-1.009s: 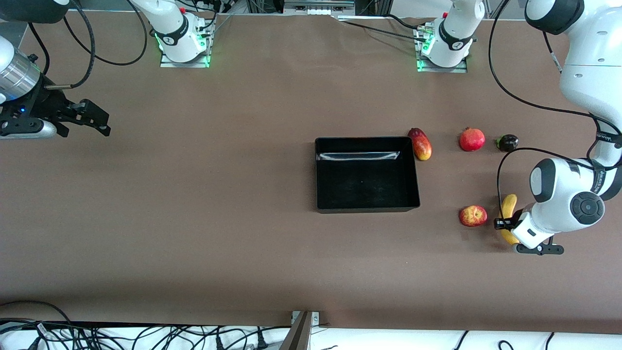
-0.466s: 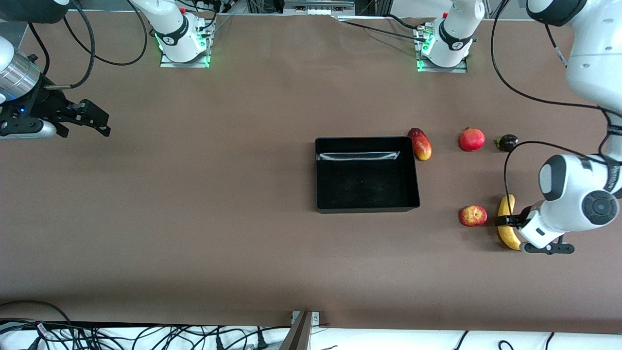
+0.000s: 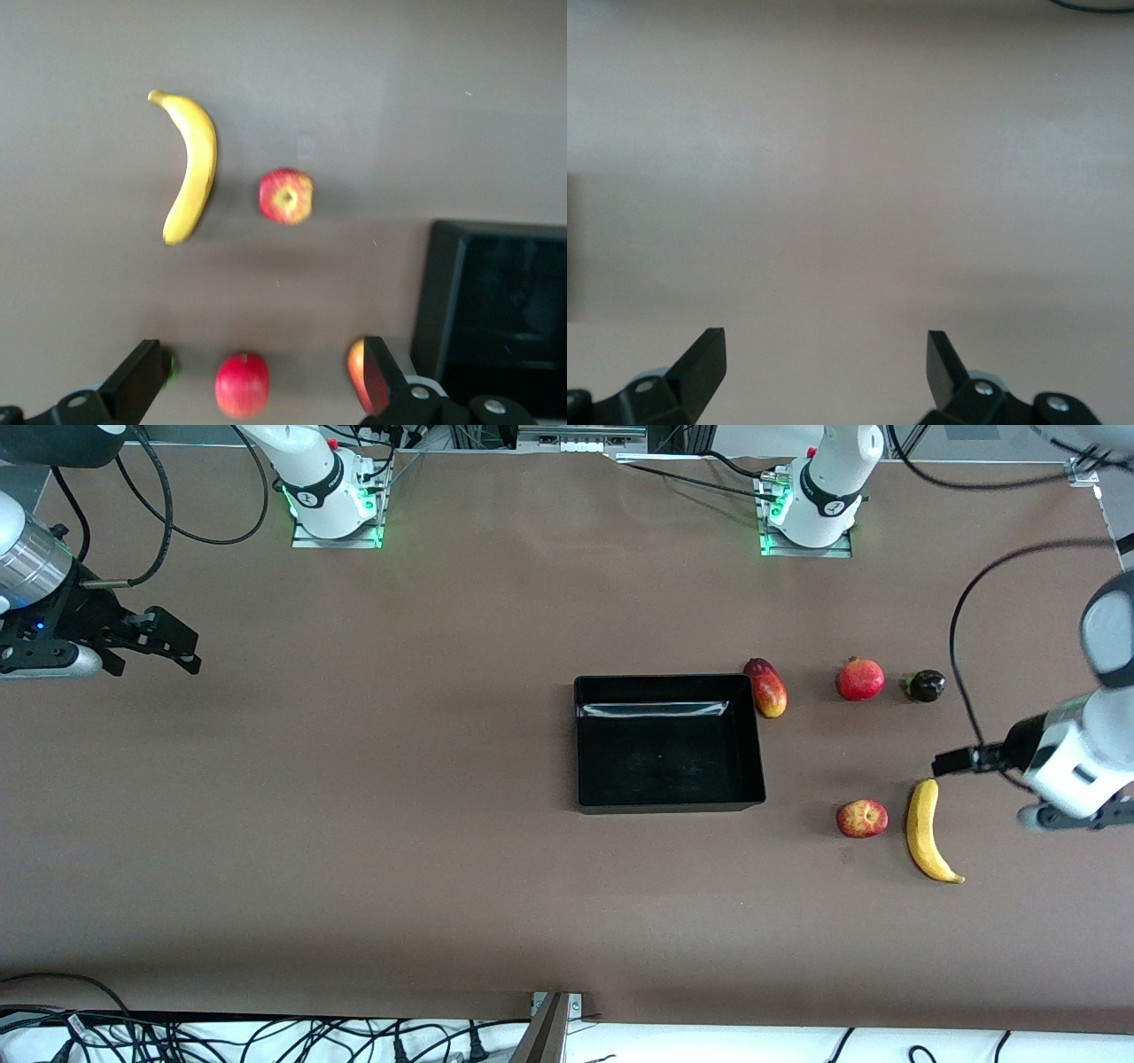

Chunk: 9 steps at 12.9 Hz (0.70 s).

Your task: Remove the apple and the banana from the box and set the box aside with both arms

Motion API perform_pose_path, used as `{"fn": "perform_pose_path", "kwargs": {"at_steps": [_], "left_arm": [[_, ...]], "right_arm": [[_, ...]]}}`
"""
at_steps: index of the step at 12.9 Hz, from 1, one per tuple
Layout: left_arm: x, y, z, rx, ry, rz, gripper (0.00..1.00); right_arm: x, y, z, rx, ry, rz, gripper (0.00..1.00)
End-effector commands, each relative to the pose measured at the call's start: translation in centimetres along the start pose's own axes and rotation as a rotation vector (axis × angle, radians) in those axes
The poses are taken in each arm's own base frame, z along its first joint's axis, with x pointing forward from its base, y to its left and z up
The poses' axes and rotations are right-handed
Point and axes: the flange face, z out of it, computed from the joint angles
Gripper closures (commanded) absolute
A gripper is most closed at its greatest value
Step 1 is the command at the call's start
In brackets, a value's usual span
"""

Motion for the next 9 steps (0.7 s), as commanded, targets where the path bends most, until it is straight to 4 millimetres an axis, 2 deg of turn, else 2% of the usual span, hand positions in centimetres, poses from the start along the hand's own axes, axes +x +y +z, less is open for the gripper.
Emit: {"fn": "perform_pose_path", "kwargs": {"at_steps": [1, 2, 4, 7, 8, 9], "left_arm": [[-5.5, 1.1, -5.9, 0.012, -0.015, 0.015, 0.00], [-7.6, 1.4, -8.6, 0.013, 0.004, 0.019, 0.00], [-11.8, 1.3, -12.4, 0.015, -0.011, 0.023, 0.00], [-17.3, 1.8, -15.9, 0.049, -0.055, 0.043, 0.00], [-18.6, 1.6, -16.7, 0.044, -0.051, 0.050, 0.00], [-19.0, 1.6, -16.8, 0.042, -0.062, 0.051, 0.00]], "right_arm": [[0.1, -0.1, -0.3, -0.003, 0.003, 0.001, 0.00], [0.1, 0.0, -0.3, -0.003, 0.001, 0.006, 0.00], [0.0, 0.1, -0.2, -0.003, -0.002, 0.009, 0.00], [0.0, 0.2, -0.2, -0.002, -0.002, 0.011, 0.00], [0.0, 0.1, -0.2, -0.002, -0.003, 0.009, 0.00], [0.0, 0.1, -0.2, -0.002, -0.003, 0.009, 0.00]]}}
